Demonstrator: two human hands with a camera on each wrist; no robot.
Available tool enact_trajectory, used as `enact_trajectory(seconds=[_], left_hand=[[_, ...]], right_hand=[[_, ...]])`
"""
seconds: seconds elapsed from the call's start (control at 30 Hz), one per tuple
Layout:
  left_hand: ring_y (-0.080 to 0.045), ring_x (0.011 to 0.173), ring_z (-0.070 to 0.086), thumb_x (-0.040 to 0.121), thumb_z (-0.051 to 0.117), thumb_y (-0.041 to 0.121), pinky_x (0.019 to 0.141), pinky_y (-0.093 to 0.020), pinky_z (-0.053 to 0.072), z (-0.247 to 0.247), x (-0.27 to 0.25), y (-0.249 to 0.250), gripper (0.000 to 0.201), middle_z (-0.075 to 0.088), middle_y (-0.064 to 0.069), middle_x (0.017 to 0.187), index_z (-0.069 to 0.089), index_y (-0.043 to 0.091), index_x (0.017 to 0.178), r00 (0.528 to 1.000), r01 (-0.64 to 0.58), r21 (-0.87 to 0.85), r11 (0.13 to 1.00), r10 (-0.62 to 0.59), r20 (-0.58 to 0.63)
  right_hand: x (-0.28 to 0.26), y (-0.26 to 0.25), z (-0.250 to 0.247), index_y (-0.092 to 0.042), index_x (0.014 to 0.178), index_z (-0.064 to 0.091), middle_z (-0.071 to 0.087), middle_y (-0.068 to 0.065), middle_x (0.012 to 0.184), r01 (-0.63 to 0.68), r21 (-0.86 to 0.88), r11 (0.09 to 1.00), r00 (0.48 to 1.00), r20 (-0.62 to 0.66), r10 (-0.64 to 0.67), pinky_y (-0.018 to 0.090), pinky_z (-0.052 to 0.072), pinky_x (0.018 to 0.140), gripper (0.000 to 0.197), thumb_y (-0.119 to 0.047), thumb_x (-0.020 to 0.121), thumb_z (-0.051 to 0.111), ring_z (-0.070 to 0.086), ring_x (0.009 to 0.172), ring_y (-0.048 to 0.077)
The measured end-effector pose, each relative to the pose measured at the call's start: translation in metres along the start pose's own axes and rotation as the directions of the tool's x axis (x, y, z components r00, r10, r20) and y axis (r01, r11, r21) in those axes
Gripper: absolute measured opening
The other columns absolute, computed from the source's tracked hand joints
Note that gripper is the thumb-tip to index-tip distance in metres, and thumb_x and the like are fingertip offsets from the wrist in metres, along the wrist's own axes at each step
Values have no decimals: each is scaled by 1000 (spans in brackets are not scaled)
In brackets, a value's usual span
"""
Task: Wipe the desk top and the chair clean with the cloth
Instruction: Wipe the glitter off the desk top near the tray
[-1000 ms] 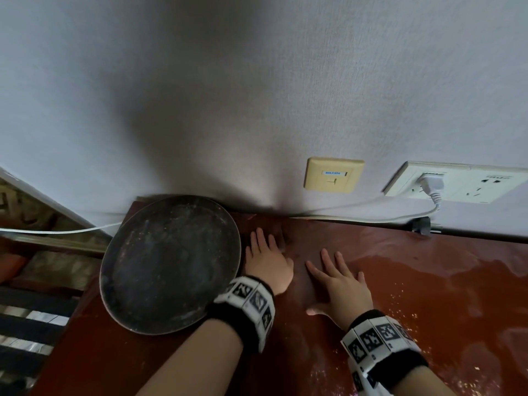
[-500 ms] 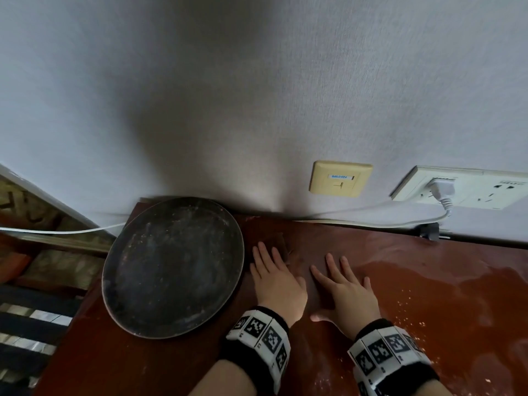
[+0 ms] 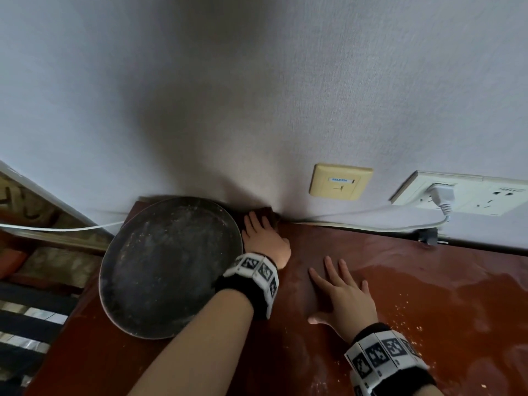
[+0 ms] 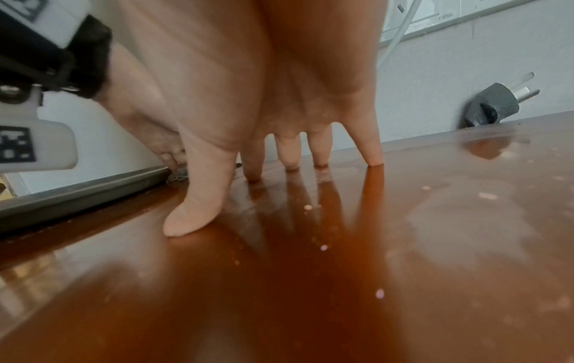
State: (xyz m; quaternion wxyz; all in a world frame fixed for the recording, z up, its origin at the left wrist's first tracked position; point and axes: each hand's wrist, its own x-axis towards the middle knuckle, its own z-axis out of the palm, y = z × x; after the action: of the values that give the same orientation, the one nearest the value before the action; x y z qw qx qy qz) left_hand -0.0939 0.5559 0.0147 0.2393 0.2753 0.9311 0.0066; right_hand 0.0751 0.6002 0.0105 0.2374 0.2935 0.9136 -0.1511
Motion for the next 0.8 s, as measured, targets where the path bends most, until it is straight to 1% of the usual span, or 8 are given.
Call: enact_trajectory(seconds=[0.33,0.4,0.47,0.57,0.63,0.7,0.73,0.8], left_hand=[[-28,139,-28,98,34,41,116,-44,-7,64,-144,-46,77,-34,-12,144,-12,5,148,918,-381,157,911,351,187],[-32,144,-12,91,48,44,117,-42,4,76,-160,-67,84,-27,-15,145,4,3,150,899,-429,137,893,407,162],[-35,140,26,61,66,52,109,-37,29,93,-172,-92,92,-3,-21,152,45,2,136,892,-451,152,879,437,118],[-30,145,9,31,56,47,105,-33,18,114,-182,-129,97,11,-19,156,47,11,121,914,-401,206,892,404,32],[-28,141,20,41,50,43,105,-32,28,111,-177,-151,89,19,-19,154,50,10,124,911,-384,209,899,406,-71],[-28,130,34,54,39,40,93,-33,51,101,-172,-170,77,32,-15,145,61,9,122,918,-348,185,919,374,-129],[-26,126,37,57,36,39,85,-35,56,99,-171,-177,77,30,-12,146,62,9,123,915,-351,191,917,379,-136],[-30,137,26,58,36,41,99,-32,48,100,-175,-187,90,8,-14,157,39,9,142,912,-369,194,909,394,-110]], right_hand=[[-6,-3,-10,-43,146,7,-12,-8,156,-12,32,999,999,35,11,58,12,112,86,-48,81,64,-12,144,19],[-13,-7,-8,-41,147,13,-7,-9,157,-9,30,1000,1000,28,8,57,9,113,78,-43,85,61,-8,145,19],[-22,-16,-2,-40,146,16,-3,-8,158,15,29,999,1000,23,-15,56,7,114,71,-40,88,57,-6,145,18],[-35,-33,9,-38,147,18,-3,-6,158,55,17,998,998,25,-56,52,7,114,65,-39,91,53,-5,145,18],[-40,-42,15,-36,147,19,-4,-4,158,64,18,998,998,22,-65,50,7,115,63,-37,92,51,-5,145,19],[-44,-48,18,-35,147,18,-5,-3,158,56,17,998,998,14,-56,50,7,115,63,-36,93,50,-5,145,20],[-46,-51,18,-34,147,18,-5,-3,158,50,13,999,999,12,-50,50,7,115,62,-35,94,50,-5,145,20],[-49,-55,19,-33,147,18,-3,-3,158,46,12,999,999,4,-46,50,7,115,60,-34,95,48,-5,145,19]])
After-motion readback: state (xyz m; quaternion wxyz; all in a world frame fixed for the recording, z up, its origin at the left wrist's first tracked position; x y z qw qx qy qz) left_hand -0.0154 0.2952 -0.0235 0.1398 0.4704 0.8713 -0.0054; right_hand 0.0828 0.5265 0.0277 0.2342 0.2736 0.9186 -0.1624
